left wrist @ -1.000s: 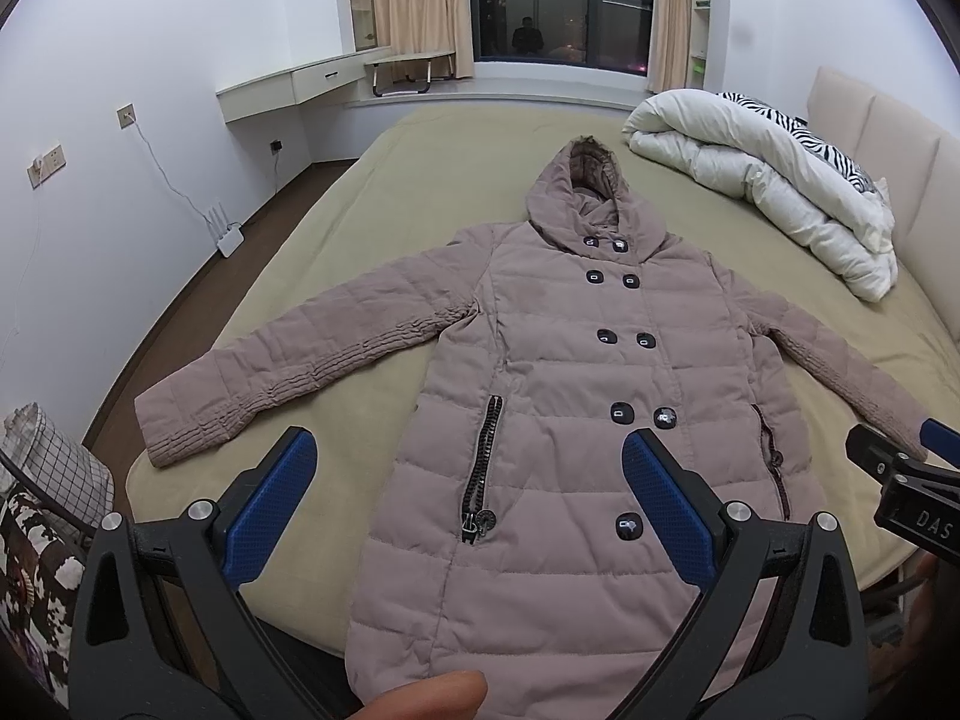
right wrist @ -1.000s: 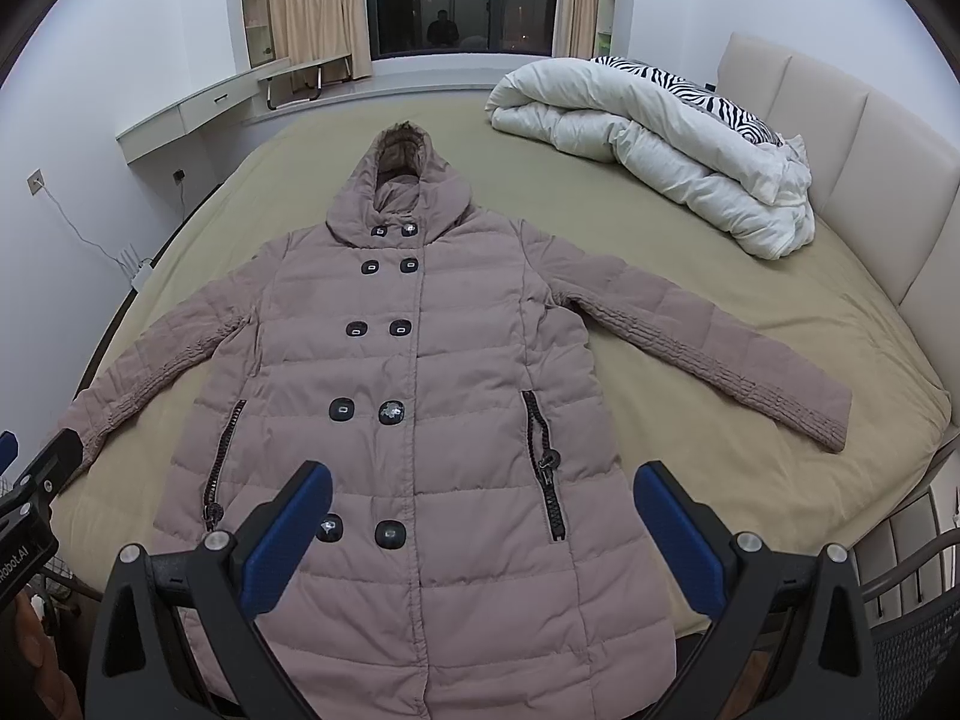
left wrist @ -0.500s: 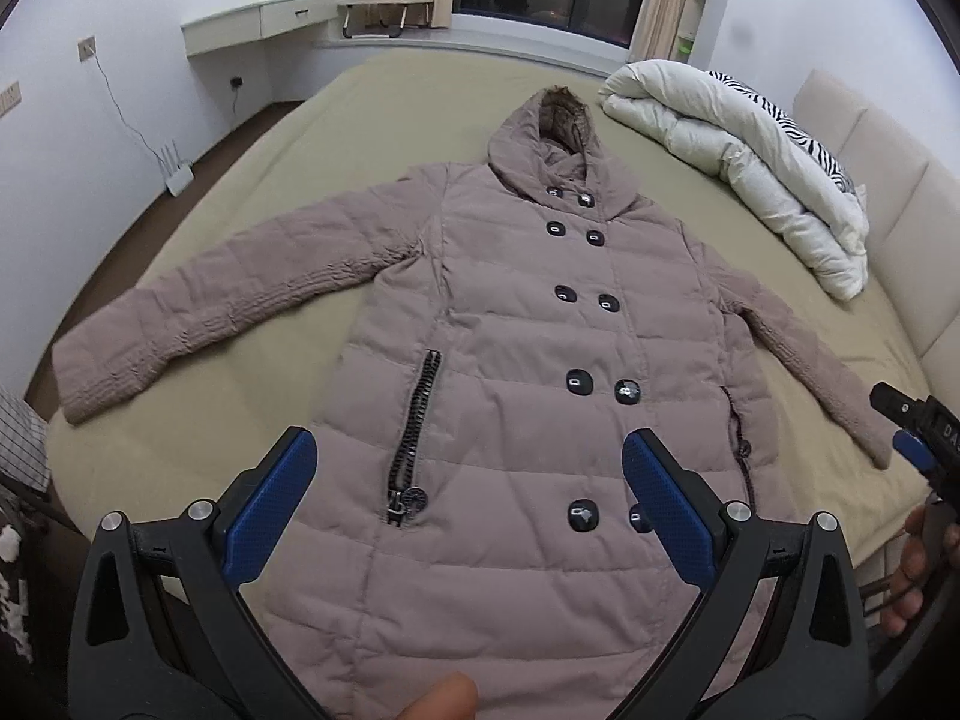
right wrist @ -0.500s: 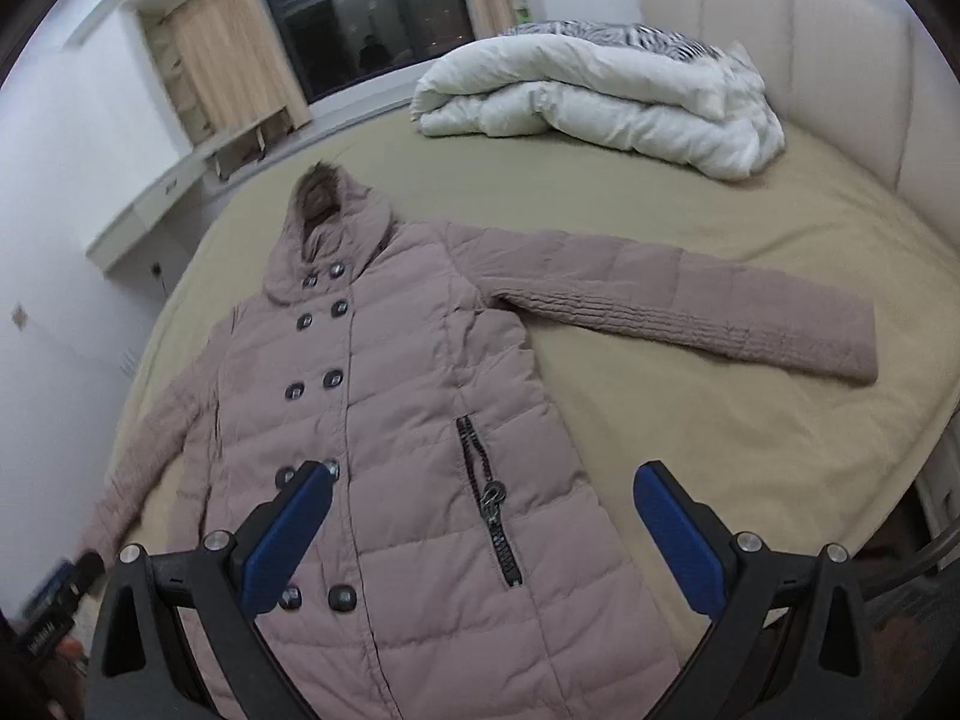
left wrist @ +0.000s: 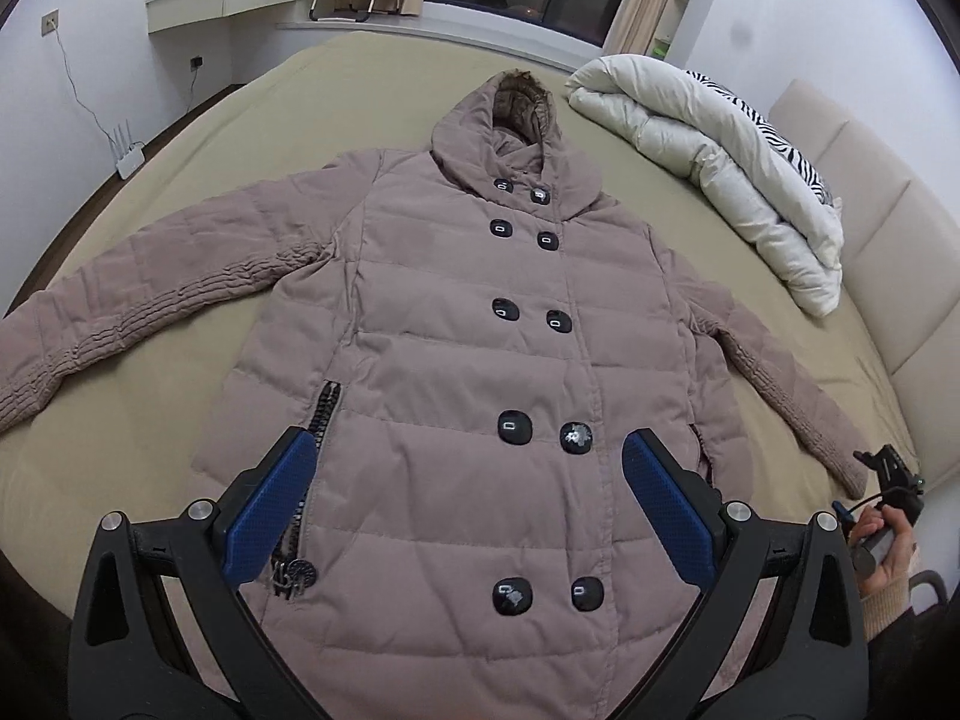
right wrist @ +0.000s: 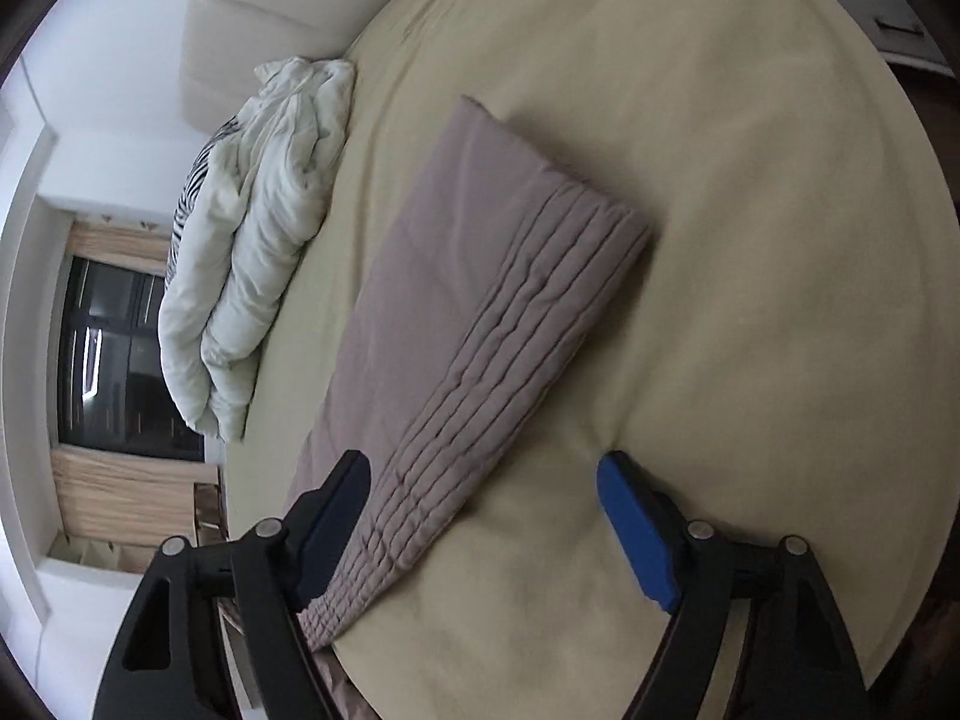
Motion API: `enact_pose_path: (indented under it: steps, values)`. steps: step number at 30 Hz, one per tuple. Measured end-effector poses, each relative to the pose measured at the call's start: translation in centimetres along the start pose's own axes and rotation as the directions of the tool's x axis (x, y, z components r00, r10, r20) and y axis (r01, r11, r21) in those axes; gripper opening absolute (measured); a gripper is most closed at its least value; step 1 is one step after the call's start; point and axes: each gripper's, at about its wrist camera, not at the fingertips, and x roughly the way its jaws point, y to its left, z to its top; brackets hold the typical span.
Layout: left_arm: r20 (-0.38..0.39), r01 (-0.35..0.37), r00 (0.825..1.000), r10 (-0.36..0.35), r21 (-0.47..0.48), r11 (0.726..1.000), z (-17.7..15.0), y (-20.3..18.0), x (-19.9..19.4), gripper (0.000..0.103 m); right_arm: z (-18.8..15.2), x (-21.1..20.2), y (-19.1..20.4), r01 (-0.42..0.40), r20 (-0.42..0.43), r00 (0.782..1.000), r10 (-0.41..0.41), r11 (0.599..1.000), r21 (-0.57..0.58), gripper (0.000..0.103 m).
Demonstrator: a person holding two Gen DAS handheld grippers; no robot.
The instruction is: Fold large clothes
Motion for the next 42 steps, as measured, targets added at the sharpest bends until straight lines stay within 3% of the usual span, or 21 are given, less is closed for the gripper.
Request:
enact_pose_path:
  steps: [3,8,10,13,15,18,20,22,26,30,35,38,40,42]
  values:
    - [-0.027,0.048,0.998,-0.048,-0.015,0.999,0.7,-0.7,1.9,0.103,1.2,-0.5,-0.2,0.001,0.054,0.999,0.001,0.999,-0.043,0.077]
    - [-0.045,0.120,0.992,-0.121,-0.035,0.992,1.6,-1.9,4.2,0.101,2.8,0.3,0.6,0.062,0.066,0.996,-0.055,0.993,-0.100,0.034]
    - [-0.043,0.142,0.989,-0.143,-0.034,0.989,2.0,-2.2,4.7,0.100,2.8,1.2,2.8,0.081,0.072,0.995,-0.070,0.983,-0.166,0.023]
    - [-0.046,0.186,0.981,-0.189,-0.068,0.980,2.5,-2.0,5.2,0.099,1.5,1.4,7.8,0.099,0.108,0.992,-0.066,0.938,-0.333,0.019]
    - [-0.041,0.206,0.977,-0.211,-0.100,0.973,2.8,-1.4,5.3,0.099,-0.8,0.4,11.1,0.084,0.116,0.993,-0.034,0.887,-0.454,0.018]
    - [-0.032,0.256,0.964,-0.263,-0.148,0.955,3.2,-0.4,5.4,0.099,-6.1,-0.2,17.0,0.032,0.078,0.997,0.024,0.765,-0.644,0.018]
    - [-0.026,0.294,0.952,-0.304,-0.185,0.938,3.7,0.5,5.4,0.099,-11.7,0.0,21.1,-0.005,0.040,0.998,0.058,0.619,-0.785,0.018]
    - [-0.008,0.324,0.943,-0.334,-0.217,0.921,4.4,1.4,5.3,0.099,-18.4,0.7,24.1,-0.048,-0.016,0.997,0.076,0.440,-0.897,0.018]
    - [0.012,0.377,0.920,-0.392,-0.299,0.877,5.2,4.2,5.8,0.099,-31.1,2.6,25.9,-0.108,-0.101,0.993,0.055,0.148,-0.983,0.018]
    - [0.004,0.433,0.883,-0.469,-0.394,0.811,6.1,6.7,7.6,0.099,-39.2,3.9,25.1,-0.130,-0.131,0.991,0.020,-0.017,-0.991,0.018]
    - [-0.041,0.496,0.806,-0.590,-0.495,0.713,7.9,7.3,11.7,0.099,-42.9,5.2,23.6,-0.126,-0.126,0.992,-0.014,-0.155,-0.980,0.018]
    - [-0.085,0.503,0.782,-0.617,-0.498,0.707,9.3,6.0,13.6,0.099,-44.5,5.6,22.7,-0.112,-0.109,0.994,-0.027,-0.230,-0.967,0.018]
    - [-0.098,0.530,0.757,-0.646,-0.486,0.695,10.3,4.9,14.5,0.099,-45.6,5.7,22.5,-0.101,-0.099,0.995,-0.021,-0.284,-0.953,0.018]
    - [-0.126,0.526,0.752,-0.647,-0.477,0.704,11.0,4.1,15.8,0.099,-46.8,5.8,22.2,-0.093,-0.094,0.996,-0.014,-0.328,-0.940,0.018]
